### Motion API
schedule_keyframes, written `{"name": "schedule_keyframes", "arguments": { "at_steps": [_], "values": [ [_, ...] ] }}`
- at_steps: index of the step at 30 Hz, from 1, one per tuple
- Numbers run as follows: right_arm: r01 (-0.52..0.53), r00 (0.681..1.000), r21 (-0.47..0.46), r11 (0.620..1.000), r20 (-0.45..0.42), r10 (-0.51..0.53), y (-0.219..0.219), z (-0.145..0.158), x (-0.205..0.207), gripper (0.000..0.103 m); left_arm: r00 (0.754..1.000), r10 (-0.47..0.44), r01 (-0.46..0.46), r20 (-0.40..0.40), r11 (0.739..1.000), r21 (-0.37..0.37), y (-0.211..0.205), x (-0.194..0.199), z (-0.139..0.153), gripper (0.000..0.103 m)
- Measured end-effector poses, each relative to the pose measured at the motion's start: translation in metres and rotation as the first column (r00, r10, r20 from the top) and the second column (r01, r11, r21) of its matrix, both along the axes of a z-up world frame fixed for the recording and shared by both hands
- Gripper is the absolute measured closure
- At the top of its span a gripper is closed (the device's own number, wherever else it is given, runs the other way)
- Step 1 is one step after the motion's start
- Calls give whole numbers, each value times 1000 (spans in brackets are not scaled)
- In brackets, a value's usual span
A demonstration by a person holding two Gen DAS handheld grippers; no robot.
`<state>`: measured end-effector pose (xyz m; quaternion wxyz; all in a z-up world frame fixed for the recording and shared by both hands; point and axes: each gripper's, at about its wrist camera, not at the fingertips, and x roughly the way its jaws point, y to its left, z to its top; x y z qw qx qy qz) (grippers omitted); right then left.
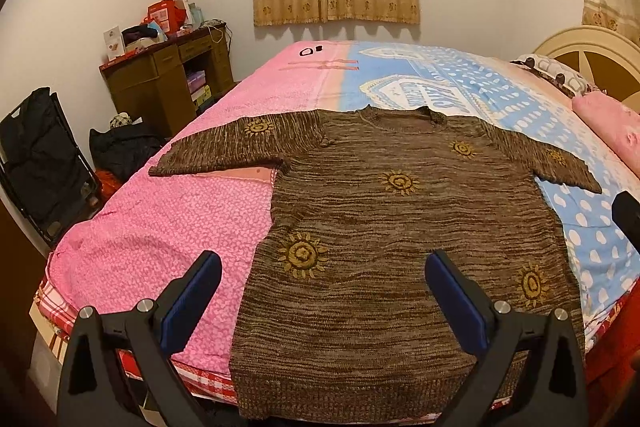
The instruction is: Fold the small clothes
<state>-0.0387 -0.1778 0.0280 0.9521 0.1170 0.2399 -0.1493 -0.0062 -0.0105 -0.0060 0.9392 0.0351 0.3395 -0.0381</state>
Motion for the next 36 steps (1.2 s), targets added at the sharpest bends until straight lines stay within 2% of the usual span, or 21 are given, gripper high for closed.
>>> {"name": "schedule_keyframes", "arguments": {
  "at_steps": [36],
  "values": [
    [4, 1000, 7, 1000, -10, -4, 1, -4, 1, 0, 1000, -6, 6, -5, 1000, 6, -4, -1, -3, 1]
  ]
}}
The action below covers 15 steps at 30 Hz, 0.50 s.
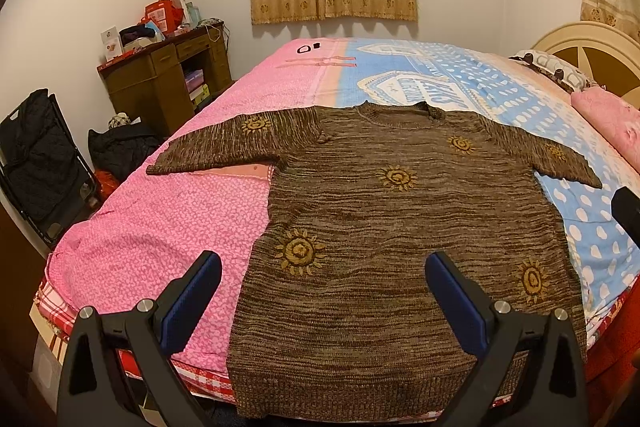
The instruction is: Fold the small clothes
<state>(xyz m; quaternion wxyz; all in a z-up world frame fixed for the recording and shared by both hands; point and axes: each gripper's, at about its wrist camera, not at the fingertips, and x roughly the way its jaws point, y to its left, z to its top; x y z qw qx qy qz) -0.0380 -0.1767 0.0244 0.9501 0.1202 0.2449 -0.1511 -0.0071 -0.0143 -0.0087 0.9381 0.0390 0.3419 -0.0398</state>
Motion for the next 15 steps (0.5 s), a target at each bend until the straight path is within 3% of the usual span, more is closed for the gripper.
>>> {"name": "schedule_keyframes", "arguments": {
  "at_steps": [15],
  "values": [
    [2, 1000, 7, 1000, -11, -1, -2, -1, 3, 0, 1000, -5, 5, -10, 1000, 0, -1, 3, -2, 1]
  ]
}}
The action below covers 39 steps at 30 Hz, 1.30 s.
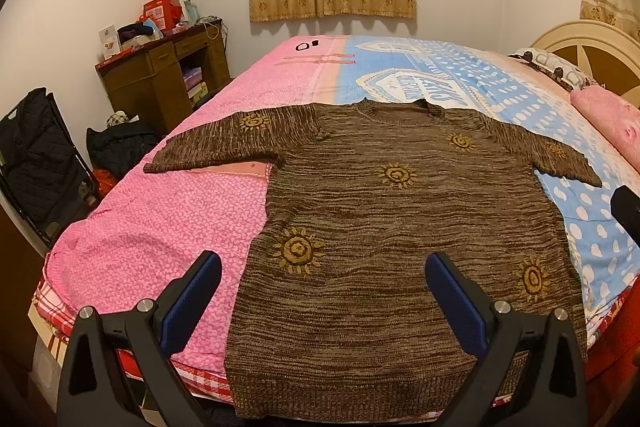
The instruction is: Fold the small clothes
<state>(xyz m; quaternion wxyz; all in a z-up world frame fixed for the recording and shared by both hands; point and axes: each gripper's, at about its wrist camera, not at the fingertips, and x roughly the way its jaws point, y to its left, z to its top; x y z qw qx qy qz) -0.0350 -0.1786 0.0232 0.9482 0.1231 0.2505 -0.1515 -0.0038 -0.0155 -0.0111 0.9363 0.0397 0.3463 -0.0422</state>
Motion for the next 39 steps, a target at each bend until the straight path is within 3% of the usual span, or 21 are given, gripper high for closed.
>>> {"name": "schedule_keyframes", "arguments": {
  "at_steps": [16, 26, 34, 39],
  "values": [
    [5, 1000, 10, 1000, -20, -4, -2, -3, 4, 0, 1000, 5, -5, -16, 1000, 10, 0, 5, -7, 1],
    [18, 998, 48, 999, -63, -15, -14, -18, 15, 0, 999, 2, 0, -47, 1000, 25, -7, 29, -20, 1],
    [116, 992, 115, 987, -65, -109, -64, -17, 34, 0, 998, -39, 42, -52, 998, 43, -26, 80, -6, 1],
    [234, 972, 124, 964, -60, -228, -129, -1, 46, 0, 997, -79, 79, -22, 997, -4, -36, 125, 20, 1]
  ]
}}
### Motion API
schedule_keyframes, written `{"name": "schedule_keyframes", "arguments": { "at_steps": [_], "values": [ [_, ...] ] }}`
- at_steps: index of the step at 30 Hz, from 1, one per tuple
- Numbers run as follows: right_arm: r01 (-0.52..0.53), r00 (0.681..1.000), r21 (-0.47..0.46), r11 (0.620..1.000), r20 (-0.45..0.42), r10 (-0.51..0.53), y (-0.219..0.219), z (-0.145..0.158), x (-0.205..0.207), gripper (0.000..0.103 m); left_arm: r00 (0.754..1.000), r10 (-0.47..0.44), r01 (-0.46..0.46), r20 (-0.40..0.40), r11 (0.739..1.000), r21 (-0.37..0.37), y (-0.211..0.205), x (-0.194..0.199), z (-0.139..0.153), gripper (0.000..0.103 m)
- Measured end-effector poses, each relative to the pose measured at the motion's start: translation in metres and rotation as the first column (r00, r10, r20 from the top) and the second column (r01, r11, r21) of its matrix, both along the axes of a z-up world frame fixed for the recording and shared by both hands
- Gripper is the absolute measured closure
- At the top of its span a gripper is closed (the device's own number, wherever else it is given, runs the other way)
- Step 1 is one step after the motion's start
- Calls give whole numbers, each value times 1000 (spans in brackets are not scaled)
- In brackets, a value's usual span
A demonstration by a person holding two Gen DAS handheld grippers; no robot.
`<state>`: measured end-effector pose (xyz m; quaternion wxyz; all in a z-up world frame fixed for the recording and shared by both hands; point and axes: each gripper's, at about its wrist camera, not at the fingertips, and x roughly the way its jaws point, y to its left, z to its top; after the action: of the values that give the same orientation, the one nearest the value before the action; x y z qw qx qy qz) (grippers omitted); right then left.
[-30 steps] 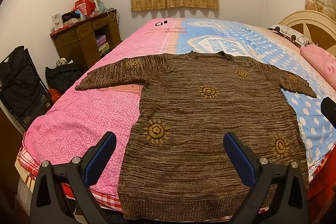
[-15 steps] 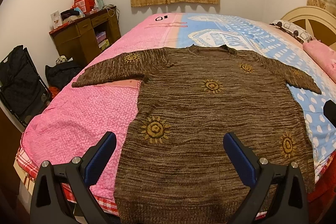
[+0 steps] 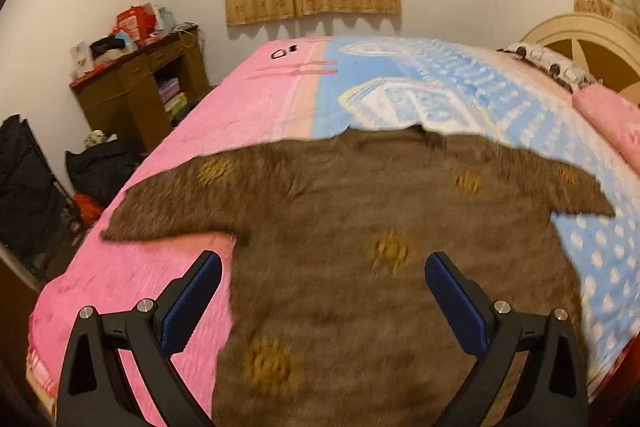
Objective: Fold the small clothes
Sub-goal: 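Move the right tool to the sweater sleeve and close on its cuff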
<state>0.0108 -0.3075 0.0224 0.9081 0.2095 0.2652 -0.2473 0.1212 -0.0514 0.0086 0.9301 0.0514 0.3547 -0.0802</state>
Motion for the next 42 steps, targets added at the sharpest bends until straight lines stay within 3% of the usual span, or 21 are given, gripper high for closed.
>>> {"name": "schedule_keyframes", "arguments": {
  "at_steps": [4, 7, 8, 11, 13, 16, 18, 20, 22, 23, 26, 30, 33, 37, 42],
  "values": [
    [154, 988, 97, 983, -19, -153, -84, -2, 6, 0, 1000, -3, 3, -13, 999, -50, -6, 37, 5, 1],
    [276, 961, 187, 943, -28, -276, -147, -12, 9, 1, 1000, 1, -2, -22, 998, -61, -18, 67, 2, 1],
    [300, 953, 220, 928, -32, -301, -169, -18, 13, 6, 1000, 4, -6, -30, 998, -60, -22, 74, -1, 1],
    [291, 957, 257, 921, -76, -281, -193, -34, 36, 16, 998, 15, -17, -57, 999, -39, -32, 93, -17, 1],
    [288, 956, 243, 926, -124, -264, -201, -48, 55, 20, 995, 32, -33, -96, 999, -12, -36, 101, -32, 1],
    [293, 945, 207, 934, -211, -249, -211, -74, 81, 29, 985, 33, -39, -170, 999, -30, -36, 110, -54, 1],
    [281, 941, 204, 938, -252, -227, -219, -89, 97, 38, 983, 36, -41, -179, 999, -23, -35, 111, -61, 1],
    [281, 937, 130, 951, -250, -243, -213, -87, 104, 38, 984, 49, -50, -169, 999, -4, -34, 110, -64, 1],
    [242, 945, 119, 963, -255, -206, -210, -89, 112, 41, 984, 59, -59, -167, 998, 6, -33, 110, -66, 1],
    [232, 942, 90, 968, -269, -201, -206, -89, 116, 45, 983, 63, -63, -170, 998, 6, -31, 109, -67, 1],
    [229, 939, 59, 972, -277, -204, -206, -92, 117, 73, 983, 65, -66, -173, 998, 1, -27, 107, -68, 1],
    [184, 950, 83, 979, -271, -155, -209, -90, 120, 87, 984, 73, -74, -164, 997, -1, -17, 102, -64, 1],
    [145, 960, 104, 984, -257, -115, -202, -80, 128, 88, 984, 92, -94, -151, 996, -9, -4, 97, -59, 1],
    [89, 979, 56, 994, -190, -77, -178, -41, 141, 88, 981, 127, -135, -146, 990, -46, 17, 91, -53, 1],
    [-172, 981, 41, 984, -79, 175, -90, 21, 184, 88, 977, 172, -184, -126, 979, -92, 45, 83, -43, 1]
  ]
}}
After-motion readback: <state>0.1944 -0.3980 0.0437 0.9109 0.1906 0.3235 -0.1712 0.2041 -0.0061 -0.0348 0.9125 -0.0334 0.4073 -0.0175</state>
